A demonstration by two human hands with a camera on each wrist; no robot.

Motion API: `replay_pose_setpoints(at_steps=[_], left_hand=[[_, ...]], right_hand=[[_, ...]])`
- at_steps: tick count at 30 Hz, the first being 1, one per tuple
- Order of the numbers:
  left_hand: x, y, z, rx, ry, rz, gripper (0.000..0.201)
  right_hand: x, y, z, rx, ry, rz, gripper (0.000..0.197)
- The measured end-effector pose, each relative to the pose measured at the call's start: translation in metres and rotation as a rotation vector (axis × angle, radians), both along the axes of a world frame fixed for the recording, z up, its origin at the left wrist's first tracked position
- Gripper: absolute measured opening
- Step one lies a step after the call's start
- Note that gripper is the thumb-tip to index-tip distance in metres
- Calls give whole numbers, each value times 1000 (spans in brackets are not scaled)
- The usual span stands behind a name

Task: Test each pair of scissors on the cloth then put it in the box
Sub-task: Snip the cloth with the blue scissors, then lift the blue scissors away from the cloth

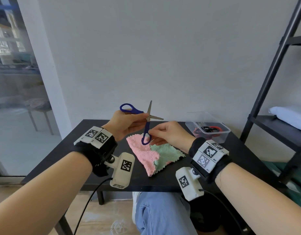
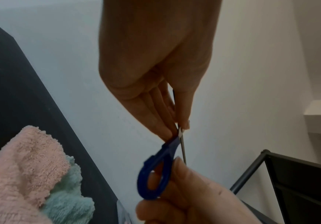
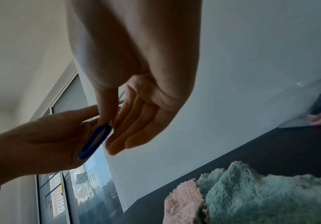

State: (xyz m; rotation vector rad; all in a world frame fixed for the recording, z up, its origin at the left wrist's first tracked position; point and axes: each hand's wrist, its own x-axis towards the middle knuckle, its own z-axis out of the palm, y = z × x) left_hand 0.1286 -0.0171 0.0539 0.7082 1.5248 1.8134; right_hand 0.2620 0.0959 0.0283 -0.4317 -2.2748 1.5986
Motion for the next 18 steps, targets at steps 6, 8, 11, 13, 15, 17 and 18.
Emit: replay_pose_setpoints(at_steps=[6,8,11,13,15,17,18], left_hand=[[13,9,-7,-28,37,-3,30],[9,11,-6,-23,22,56,27],[2,13,-5,-29,6,134,12],[2,16,-5,-51,7,121,7],[6,20,-6,-69,19,85,6],[10,26,-7,-119,64,43,5],[12,30,-8,-148,97,17,8]], right_hand=[[20,6,1,-2,-8,-23,7],[25,10,1,15,-23,-76,12],[30,16,-1,53,-32,-154,19],[31,18,-2,71,-21,-197,18],[32,21,-2,79,0,-241,18],[33,24,-2,83,22,-288,17],[34,25,-2,79,36,-309,17]])
